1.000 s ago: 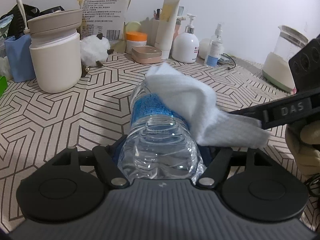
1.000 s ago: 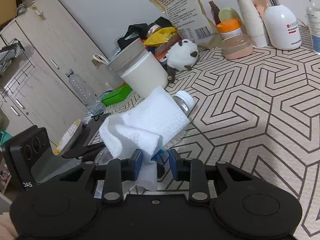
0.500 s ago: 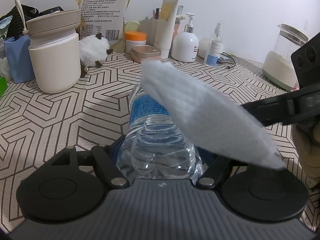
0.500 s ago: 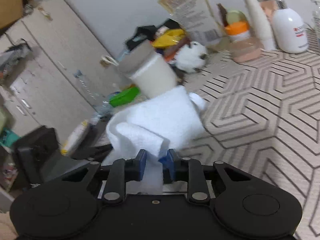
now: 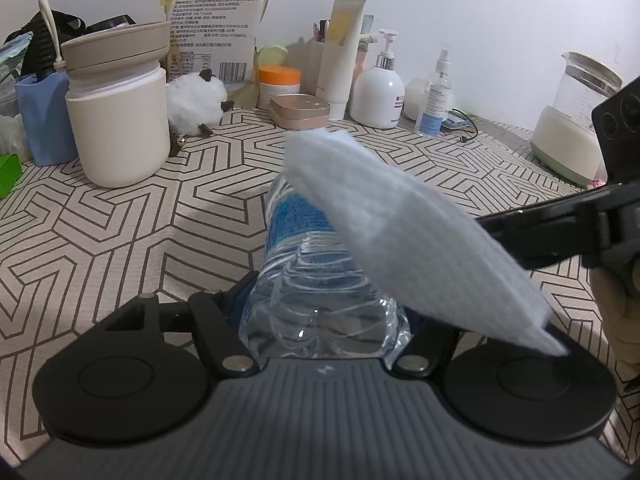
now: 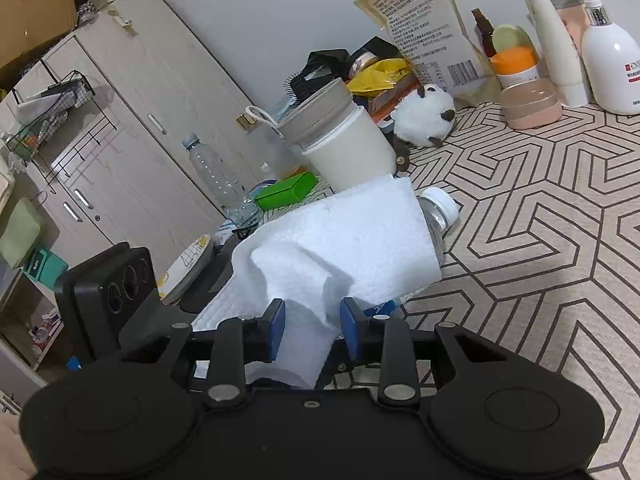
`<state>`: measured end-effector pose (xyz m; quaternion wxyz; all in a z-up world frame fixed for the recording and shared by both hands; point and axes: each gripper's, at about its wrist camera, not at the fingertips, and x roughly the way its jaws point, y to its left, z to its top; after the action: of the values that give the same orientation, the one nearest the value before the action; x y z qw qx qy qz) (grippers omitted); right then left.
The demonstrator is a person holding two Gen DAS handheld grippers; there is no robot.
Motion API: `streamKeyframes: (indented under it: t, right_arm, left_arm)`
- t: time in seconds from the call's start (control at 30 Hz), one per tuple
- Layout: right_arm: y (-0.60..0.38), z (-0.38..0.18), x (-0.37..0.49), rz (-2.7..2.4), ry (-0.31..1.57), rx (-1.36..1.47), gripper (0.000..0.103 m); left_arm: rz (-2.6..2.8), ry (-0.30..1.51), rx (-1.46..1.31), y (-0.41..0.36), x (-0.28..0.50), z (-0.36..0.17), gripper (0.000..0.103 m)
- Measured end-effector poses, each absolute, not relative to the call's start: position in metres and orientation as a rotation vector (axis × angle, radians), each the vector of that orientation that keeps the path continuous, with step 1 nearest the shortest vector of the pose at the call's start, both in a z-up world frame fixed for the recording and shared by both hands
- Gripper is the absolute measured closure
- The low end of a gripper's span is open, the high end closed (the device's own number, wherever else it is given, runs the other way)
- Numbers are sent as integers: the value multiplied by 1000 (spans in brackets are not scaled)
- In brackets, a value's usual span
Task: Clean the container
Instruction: 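Hold the bottle with the left tool while the right tool wipes around its side, then hold the bottle with the left tool while the right tool rubs the wipe along it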
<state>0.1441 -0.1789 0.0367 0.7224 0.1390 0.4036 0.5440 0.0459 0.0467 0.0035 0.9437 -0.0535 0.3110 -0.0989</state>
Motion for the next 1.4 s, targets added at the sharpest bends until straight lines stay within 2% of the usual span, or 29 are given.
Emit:
streamKeyframes:
  t: [0.43,0.53,0.63,0.73,0.8,1.03,1.4]
  right_arm:
    - [-185,20,160,994,923,213,64]
    - [-184,20,159,990,917,202,64]
    - [-181,24,154,1008,905,185,70]
    - [-180,27,150,1008,898,169,71]
    - [-178,29,145,1023,891,159,71]
    - [-171,37,130,1011,840,78,71]
    - [-180,46,130,1107,827,181,71]
  left_arm:
    - [-199,647,-91,40,47,4,35]
    - [-201,649,-86,38,48,4,31]
    - [-208,652,-80,36,47,4,28]
    - [-220,659,-69,33,47,3,18]
    - [-219,664,-60,32,47,3,17]
    - [-215,658,-52,31,46,3,18]
    - [-193,623,-69,34,41,5,34]
